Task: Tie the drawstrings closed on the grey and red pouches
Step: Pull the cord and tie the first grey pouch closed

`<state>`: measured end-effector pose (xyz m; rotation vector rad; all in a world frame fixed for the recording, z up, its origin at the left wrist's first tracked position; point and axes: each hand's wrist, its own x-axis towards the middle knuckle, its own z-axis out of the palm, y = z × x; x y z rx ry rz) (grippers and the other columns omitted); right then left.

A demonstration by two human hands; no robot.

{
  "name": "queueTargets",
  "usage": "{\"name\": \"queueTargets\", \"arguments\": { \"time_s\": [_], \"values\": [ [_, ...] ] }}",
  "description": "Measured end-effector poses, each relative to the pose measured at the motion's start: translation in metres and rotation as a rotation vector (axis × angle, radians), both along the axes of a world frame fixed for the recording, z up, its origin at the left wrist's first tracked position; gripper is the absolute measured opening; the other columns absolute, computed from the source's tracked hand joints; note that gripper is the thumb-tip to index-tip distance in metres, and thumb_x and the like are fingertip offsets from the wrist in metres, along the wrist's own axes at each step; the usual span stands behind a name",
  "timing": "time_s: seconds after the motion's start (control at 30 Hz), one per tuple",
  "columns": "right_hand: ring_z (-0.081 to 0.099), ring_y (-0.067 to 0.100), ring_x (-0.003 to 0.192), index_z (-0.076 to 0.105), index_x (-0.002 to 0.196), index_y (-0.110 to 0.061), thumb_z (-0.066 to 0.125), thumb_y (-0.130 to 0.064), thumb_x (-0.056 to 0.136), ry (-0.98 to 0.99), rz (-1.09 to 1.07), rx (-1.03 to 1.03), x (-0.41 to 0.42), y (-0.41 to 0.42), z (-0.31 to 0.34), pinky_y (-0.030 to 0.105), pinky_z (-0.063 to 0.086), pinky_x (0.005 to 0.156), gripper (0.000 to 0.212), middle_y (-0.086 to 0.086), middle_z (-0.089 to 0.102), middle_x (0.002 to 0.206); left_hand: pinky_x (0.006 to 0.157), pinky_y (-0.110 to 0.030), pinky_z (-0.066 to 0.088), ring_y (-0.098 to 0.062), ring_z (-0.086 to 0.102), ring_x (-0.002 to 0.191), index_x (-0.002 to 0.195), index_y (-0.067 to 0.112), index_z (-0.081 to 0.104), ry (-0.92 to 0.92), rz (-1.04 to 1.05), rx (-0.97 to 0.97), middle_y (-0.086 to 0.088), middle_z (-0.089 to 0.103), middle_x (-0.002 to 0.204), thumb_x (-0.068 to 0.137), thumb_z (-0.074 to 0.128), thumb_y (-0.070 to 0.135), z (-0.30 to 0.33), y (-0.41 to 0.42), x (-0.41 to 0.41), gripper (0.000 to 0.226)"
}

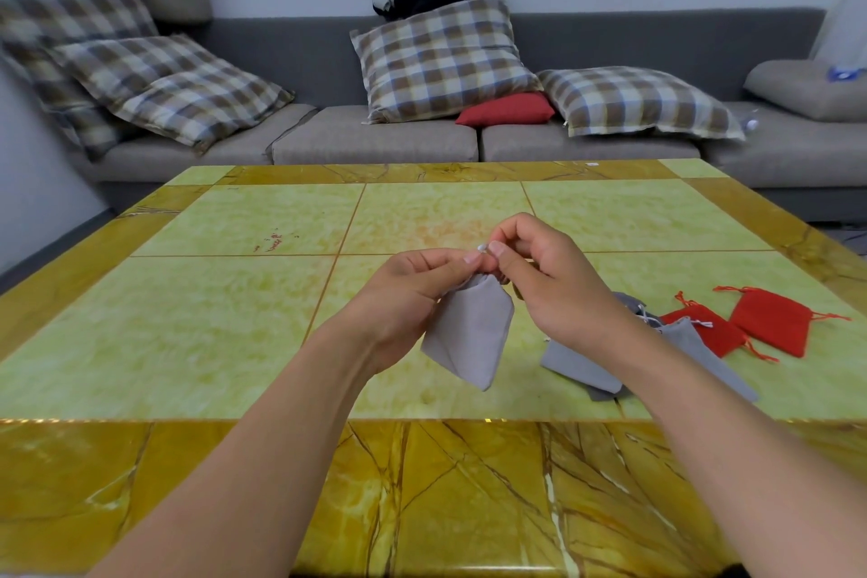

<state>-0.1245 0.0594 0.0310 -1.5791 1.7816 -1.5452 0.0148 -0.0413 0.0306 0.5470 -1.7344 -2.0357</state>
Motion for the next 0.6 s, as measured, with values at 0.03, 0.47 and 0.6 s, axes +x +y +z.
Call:
{"name": "queueTargets", "arguments": {
  "time_s": [0.03,0.47,0.6],
  "values": [
    [0.061,0.000,0.071,0.060,0.100,-0.007,0.051,-0.010,0.100,-0.015,0.015,0.006,0.000,0.001,0.001,0.015,0.046,0.067,0.009,-0.005,0.067,0.079,0.076,-0.022,0.053,-0.013,0.070,0.091,0.094,0.009,0.075,0.005,0.007,0.000,-0.005,0.076,0.096,0.080,0.066,0.030,0.000,-0.001,0.000,0.027],
    [0.055,-0.005,0.050,0.062,0.093,0.001,0.051,-0.001,0.099,-0.040,0.069,0.069,-0.004,0.012,0.013,0.009,0.042,0.052,0.013,0.000,0.062,0.076,0.070,-0.021,0.053,-0.013,0.069,0.081,0.101,0.000,0.075,-0.002,0.080,0.041,-0.008,0.075,0.093,0.093,0.063,0.017,0.000,0.000,-0.002,0.022],
    [0.051,-0.004,0.045,0.061,0.094,0.000,0.050,-0.003,0.100,-0.082,0.074,0.075,-0.003,0.012,0.014,0.008,0.038,0.046,0.013,0.000,0.059,0.075,0.067,-0.023,0.052,-0.017,0.067,0.079,0.108,-0.004,0.072,-0.006,0.126,0.072,-0.011,0.074,0.095,0.090,0.066,0.017,0.002,0.001,0.000,0.028]
  ]
}}
